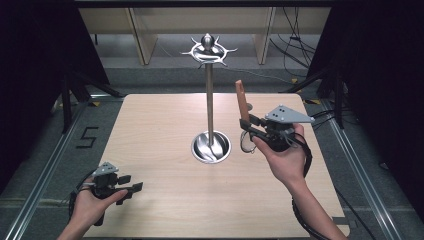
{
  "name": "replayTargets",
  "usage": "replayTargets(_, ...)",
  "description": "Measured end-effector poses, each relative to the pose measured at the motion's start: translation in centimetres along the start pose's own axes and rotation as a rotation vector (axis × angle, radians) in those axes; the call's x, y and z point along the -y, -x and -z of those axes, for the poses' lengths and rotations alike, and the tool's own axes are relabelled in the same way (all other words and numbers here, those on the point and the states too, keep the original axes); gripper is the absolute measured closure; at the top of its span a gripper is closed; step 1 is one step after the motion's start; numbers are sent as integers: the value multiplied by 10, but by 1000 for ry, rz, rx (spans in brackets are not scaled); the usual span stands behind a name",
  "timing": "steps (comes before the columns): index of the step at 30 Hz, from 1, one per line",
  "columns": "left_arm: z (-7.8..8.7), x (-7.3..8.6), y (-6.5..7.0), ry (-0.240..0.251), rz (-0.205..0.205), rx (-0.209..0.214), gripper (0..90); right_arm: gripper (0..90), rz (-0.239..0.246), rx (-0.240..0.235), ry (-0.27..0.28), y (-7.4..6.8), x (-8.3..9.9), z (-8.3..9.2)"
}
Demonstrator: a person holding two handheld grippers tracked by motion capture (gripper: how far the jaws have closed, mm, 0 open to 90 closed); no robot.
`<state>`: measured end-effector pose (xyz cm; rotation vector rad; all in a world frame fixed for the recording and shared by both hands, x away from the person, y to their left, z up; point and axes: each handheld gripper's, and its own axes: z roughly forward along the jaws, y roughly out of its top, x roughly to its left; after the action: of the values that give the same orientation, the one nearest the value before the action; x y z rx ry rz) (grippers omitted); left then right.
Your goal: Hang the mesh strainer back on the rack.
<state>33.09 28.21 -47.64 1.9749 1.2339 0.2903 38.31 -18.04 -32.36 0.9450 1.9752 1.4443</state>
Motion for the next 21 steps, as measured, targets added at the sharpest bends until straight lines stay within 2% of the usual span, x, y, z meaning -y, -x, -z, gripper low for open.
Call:
replayTargets(1,0,0,0,2,1,-6,380,693,11,-13,-4,1,-2,0)
replayTargets(8,-1,0,0,4,-1,-1,380,694,11,-10,10,1,-6,0)
replayTargets(9,1,0,-1,-12,-23,6,380,693,17,-5,8,2,-7,1)
replayTargets(11,1,0,-1,-15,-18,10,380,694,2,-3,5,0,-8,2)
replayTargets(12,0,0,0,1,-2,6,380,694,16,-10,13,2,-9,1)
replayTargets(15,0,0,0,1,-1,-5,380,694,6,-2,14,0,-11,2)
replayTargets(17,0,0,0,1,0,-4,380,694,22,1,27,1,-13,2)
replayTargets(18,0,0,0,-1,-1,3,380,693,0,-2,22,0,-14,2)
replayTargets(21,0,0,0,2,0,-5,380,694,19,2,37,1,-18,2)
